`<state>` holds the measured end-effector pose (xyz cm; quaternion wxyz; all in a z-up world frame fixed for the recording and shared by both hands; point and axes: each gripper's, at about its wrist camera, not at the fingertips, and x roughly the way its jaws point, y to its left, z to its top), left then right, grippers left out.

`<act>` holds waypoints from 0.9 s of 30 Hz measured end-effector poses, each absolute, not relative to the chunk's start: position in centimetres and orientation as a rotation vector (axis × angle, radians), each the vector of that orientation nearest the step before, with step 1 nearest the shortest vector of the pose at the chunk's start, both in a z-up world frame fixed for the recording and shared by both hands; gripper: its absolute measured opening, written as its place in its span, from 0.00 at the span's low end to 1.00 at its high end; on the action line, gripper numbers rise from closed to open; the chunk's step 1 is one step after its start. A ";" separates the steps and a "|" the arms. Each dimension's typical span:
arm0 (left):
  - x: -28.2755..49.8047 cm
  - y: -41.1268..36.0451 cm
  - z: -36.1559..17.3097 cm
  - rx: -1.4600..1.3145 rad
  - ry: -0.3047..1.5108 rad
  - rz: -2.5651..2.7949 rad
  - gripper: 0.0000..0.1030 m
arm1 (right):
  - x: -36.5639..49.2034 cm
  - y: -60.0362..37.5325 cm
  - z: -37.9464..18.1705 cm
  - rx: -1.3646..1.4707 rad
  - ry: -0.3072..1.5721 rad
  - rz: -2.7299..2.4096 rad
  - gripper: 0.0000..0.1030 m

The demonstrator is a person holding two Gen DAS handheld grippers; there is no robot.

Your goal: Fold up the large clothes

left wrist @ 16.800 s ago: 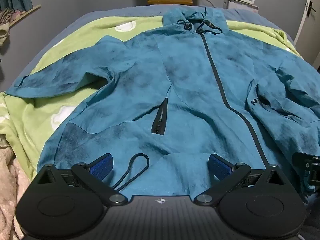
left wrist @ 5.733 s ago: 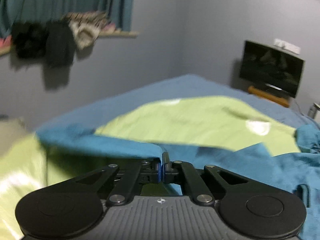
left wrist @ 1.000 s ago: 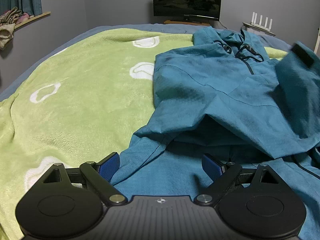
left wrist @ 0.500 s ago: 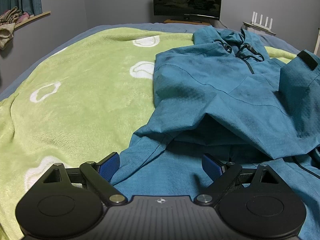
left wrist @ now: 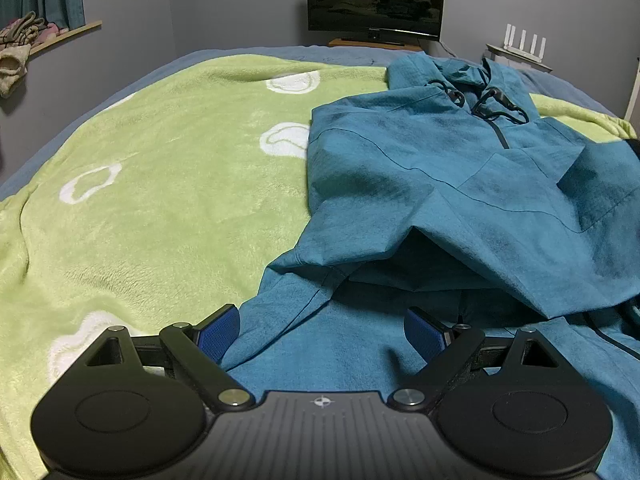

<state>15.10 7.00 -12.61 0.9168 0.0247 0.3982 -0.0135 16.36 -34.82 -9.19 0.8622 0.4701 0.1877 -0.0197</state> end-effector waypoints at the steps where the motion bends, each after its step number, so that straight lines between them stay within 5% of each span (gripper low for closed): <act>1: 15.1 7.0 -12.6 0.051 0.820 -0.028 0.89 | 16.7 -34.6 -9.3 0.958 0.425 -0.061 0.79; 5: 15.1 7.0 -12.8 0.050 0.824 -0.028 0.89 | 17.6 -34.1 -10.3 0.922 0.487 -0.086 0.73; 7: 15.2 7.1 -12.9 0.049 0.831 -0.027 0.89 | 18.5 -33.6 -9.9 0.851 0.513 -0.107 0.33; 9: 15.2 7.0 -12.9 0.049 0.835 -0.027 0.89 | 19.5 -33.0 -8.9 0.766 0.549 -0.117 0.12; 17: 15.3 7.0 -13.0 0.048 0.842 -0.024 0.89 | 20.7 -33.3 -1.1 0.485 0.343 -0.140 0.08; 23: 15.2 7.0 -13.0 0.051 0.846 -0.023 0.89 | 22.9 -36.2 -6.3 0.470 0.635 -0.311 0.10; 25: 15.2 7.0 -13.0 0.051 0.846 -0.022 0.89 | 22.6 -36.7 -7.7 0.512 0.688 -0.338 0.31; 27: 15.2 7.0 -13.0 0.050 0.847 -0.022 0.89 | 21.7 -36.7 -7.6 0.509 0.651 -0.381 0.35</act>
